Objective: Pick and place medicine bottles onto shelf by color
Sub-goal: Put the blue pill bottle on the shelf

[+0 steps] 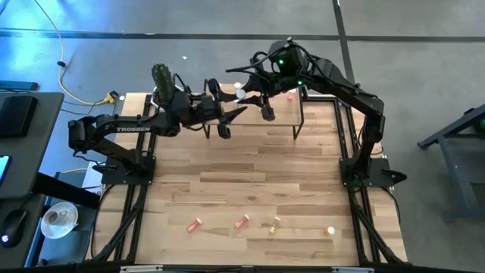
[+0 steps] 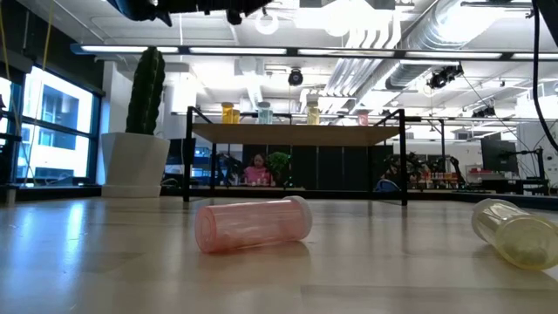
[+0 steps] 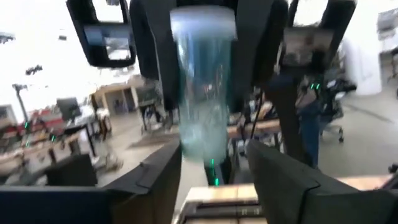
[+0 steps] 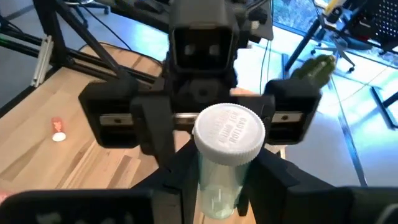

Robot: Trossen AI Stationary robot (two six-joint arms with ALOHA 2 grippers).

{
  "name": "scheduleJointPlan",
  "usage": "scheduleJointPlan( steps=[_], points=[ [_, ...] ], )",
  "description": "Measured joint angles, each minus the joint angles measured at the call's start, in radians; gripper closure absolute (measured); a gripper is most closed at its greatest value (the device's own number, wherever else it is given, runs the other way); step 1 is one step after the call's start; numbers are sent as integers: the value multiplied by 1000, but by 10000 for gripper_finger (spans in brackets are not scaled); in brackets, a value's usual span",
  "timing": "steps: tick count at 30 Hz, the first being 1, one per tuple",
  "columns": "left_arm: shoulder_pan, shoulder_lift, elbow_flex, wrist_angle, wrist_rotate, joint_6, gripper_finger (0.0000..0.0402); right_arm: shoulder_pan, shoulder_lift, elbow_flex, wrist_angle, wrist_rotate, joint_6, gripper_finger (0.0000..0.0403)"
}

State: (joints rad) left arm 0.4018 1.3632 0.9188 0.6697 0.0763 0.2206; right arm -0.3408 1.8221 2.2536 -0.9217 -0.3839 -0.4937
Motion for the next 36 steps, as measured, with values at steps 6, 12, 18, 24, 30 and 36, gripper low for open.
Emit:
scheduleJointPlan(
  steps=[6, 12, 18, 24, 30, 36],
  points=[
    [-1, -6, 0, -140, -65, 0, 186, 0, 0, 0, -39, 63, 67, 302],
    [-3, -47, -1, -318, -65, 0, 177, 0, 0, 0, -149, 93, 140, 302],
    [-3, -129, -1, -494, -66, 0, 177, 1, 17, -17, -224, 93, 217, 302],
    [2, -240, -1, -654, -65, 0, 177, 11, 25, -157, -153, 92, 276, 302],
    [6, -327, -1, -786, -62, -34, 177, 47, 24, -297, -41, 89, 343, 302],
    [7, -344, -1, -888, 18, -83, 177, 106, 25, -396, 96, 86, 412, 302]
  ],
)
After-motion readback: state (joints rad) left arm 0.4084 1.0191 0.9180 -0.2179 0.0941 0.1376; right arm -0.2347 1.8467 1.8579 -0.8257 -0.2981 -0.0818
